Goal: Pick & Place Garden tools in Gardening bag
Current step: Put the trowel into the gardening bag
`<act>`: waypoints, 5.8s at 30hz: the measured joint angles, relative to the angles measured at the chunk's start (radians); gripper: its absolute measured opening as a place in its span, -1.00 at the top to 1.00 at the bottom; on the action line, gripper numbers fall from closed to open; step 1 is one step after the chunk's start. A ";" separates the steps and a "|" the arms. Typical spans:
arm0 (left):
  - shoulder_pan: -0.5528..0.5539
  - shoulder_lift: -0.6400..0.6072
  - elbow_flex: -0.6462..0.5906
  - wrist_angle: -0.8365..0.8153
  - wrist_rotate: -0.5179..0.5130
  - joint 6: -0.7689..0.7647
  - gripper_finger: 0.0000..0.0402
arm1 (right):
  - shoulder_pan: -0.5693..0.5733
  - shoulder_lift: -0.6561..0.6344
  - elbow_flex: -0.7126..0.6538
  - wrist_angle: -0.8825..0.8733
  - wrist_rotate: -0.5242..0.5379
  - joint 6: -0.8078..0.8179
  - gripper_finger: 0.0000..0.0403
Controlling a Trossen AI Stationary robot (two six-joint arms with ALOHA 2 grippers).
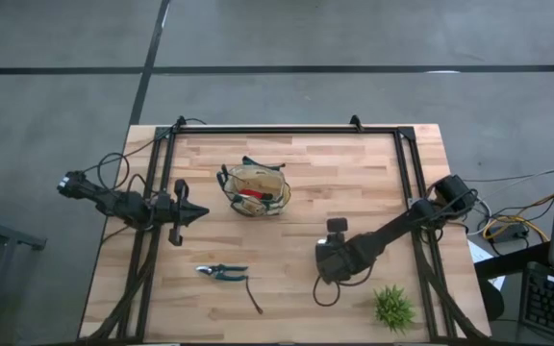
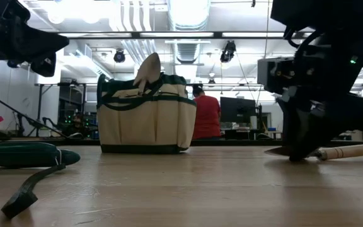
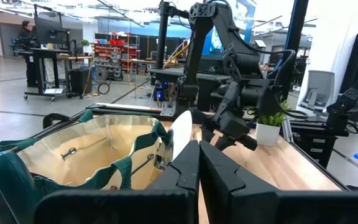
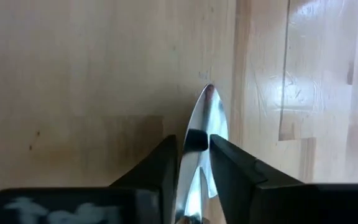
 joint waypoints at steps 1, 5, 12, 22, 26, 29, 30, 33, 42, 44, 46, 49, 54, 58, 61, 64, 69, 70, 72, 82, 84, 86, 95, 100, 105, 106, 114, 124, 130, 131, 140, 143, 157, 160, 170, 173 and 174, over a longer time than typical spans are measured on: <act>0.000 0.000 0.000 0.000 0.000 0.000 0.94 | -0.003 -0.004 -0.001 0.000 -0.001 0.000 0.58; 0.000 0.000 0.000 0.000 0.000 0.000 0.94 | -0.011 -0.011 -0.002 -0.005 0.030 -0.009 0.79; 0.000 0.000 0.000 -0.001 0.000 0.000 0.94 | -0.013 -0.016 0.020 -0.007 0.058 -0.067 0.96; 0.000 0.000 0.000 -0.001 0.000 0.000 0.94 | 0.006 -0.070 0.147 0.000 0.087 -0.177 0.96; 0.000 0.000 0.000 -0.001 0.000 0.000 0.94 | 0.014 -0.117 0.185 0.043 0.086 -0.218 0.96; 0.000 0.000 0.000 -0.001 0.000 0.000 0.94 | 0.014 -0.155 0.192 0.106 0.083 -0.260 0.96; 0.000 0.000 0.000 -0.001 0.000 0.000 0.94 | 0.014 -0.170 0.192 0.136 0.083 -0.278 0.96; 0.000 0.000 0.000 -0.001 0.000 0.000 0.94 | 0.012 -0.213 0.184 0.225 0.073 -0.326 0.96; 0.000 0.006 0.000 -0.003 0.000 0.000 0.94 | -0.004 -0.302 0.160 0.482 -0.023 -0.450 0.96; 0.000 0.006 0.000 -0.003 0.000 0.000 0.94 | -0.010 -0.311 0.157 0.525 -0.032 -0.472 0.96; 0.000 0.008 0.000 -0.003 0.000 0.000 0.94 | -0.018 -0.316 0.156 0.564 -0.038 -0.493 0.96; 0.000 0.009 0.000 -0.003 0.000 0.000 0.94 | -0.040 -0.316 0.156 0.625 -0.094 -0.518 0.96; 0.000 0.009 0.000 -0.003 0.000 0.000 0.94 | -0.090 -0.284 0.155 0.730 -0.187 -0.552 0.96; 0.000 0.010 0.000 -0.003 0.000 0.000 0.94 | -0.130 -0.263 0.155 0.795 -0.210 -0.588 0.96; 0.000 0.010 0.000 -0.002 0.000 0.000 0.94 | -0.158 -0.251 0.155 0.854 -0.217 -0.619 0.96; 0.000 0.010 0.000 -0.002 0.000 0.000 0.94 | -0.185 -0.250 0.154 0.907 -0.252 -0.641 0.96; 0.000 0.011 0.000 -0.002 0.000 0.000 0.94 | -0.235 -0.221 0.157 0.989 -0.346 -0.624 0.96; 0.000 0.011 0.000 -0.002 0.000 0.000 0.94 | -0.244 -0.209 0.160 1.002 -0.348 -0.624 0.96; 0.000 0.011 0.000 -0.002 0.000 0.000 0.94 | -0.262 -0.189 0.161 1.019 -0.348 -0.625 0.96; 0.000 0.011 0.000 -0.002 0.000 0.000 0.94 | -0.345 -0.121 0.160 1.085 -0.351 -0.634 0.96; 0.000 0.011 0.000 -0.002 0.000 0.000 0.94 | -0.361 -0.116 0.158 1.084 -0.362 -0.621 0.96; 0.000 0.011 0.000 -0.002 0.000 0.000 0.94 | -0.377 -0.112 0.158 1.085 -0.389 -0.596 0.96; 0.000 0.011 0.000 -0.002 0.000 0.000 0.94 | -0.414 -0.057 0.158 1.088 -0.403 -0.557 0.96; 0.000 0.011 0.000 -0.002 0.000 0.000 0.94 | -0.417 -0.038 0.161 1.096 -0.403 -0.550 0.96; 0.000 0.011 0.000 -0.002 0.000 0.000 0.94 | -0.417 -0.037 0.161 1.101 -0.403 -0.527 0.96; 0.000 0.011 0.000 -0.002 0.000 0.000 0.94 | -0.417 -0.037 0.161 1.102 -0.403 -0.519 0.96; 0.000 0.011 0.000 -0.001 0.000 0.000 0.94 | -0.431 -0.036 0.159 1.102 -0.415 -0.515 0.96; 0.000 0.011 0.000 -0.002 0.000 0.000 0.94 | -0.447 -0.036 0.154 1.087 -0.414 -0.497 0.96; 0.000 0.011 0.000 -0.001 0.000 0.000 0.94 | -0.447 -0.036 0.153 1.074 -0.381 -0.489 0.89; 0.000 0.011 0.000 -0.001 0.000 0.000 0.94 | -0.447 -0.036 0.153 1.065 -0.371 -0.489 0.85; 0.000 0.011 0.000 -0.001 0.000 0.000 0.94 | -0.448 -0.035 0.152 1.047 -0.334 -0.467 0.36; 0.000 0.011 0.000 -0.001 0.000 0.000 0.94 | -0.447 -0.035 0.153 1.048 -0.336 -0.471 0.24; 0.000 0.011 0.000 -0.002 0.000 0.000 0.94 | -0.456 -0.035 0.158 0.936 -0.350 -0.470 0.36; 0.000 0.011 0.000 -0.002 0.000 0.000 0.94 | -0.455 -0.035 0.158 0.933 -0.367 -0.470 0.55; 0.000 0.011 0.000 -0.001 0.000 0.000 0.94 | -0.458 -0.035 0.158 0.932 -0.392 -0.466 0.92; 0.000 0.011 0.000 -0.001 0.000 0.000 0.94 | -0.459 -0.035 0.158 0.934 -0.391 -0.466 0.84; 0.000 0.011 0.000 -0.001 0.000 0.000 0.94 | -0.459 -0.035 0.158 0.934 -0.391 -0.466 0.80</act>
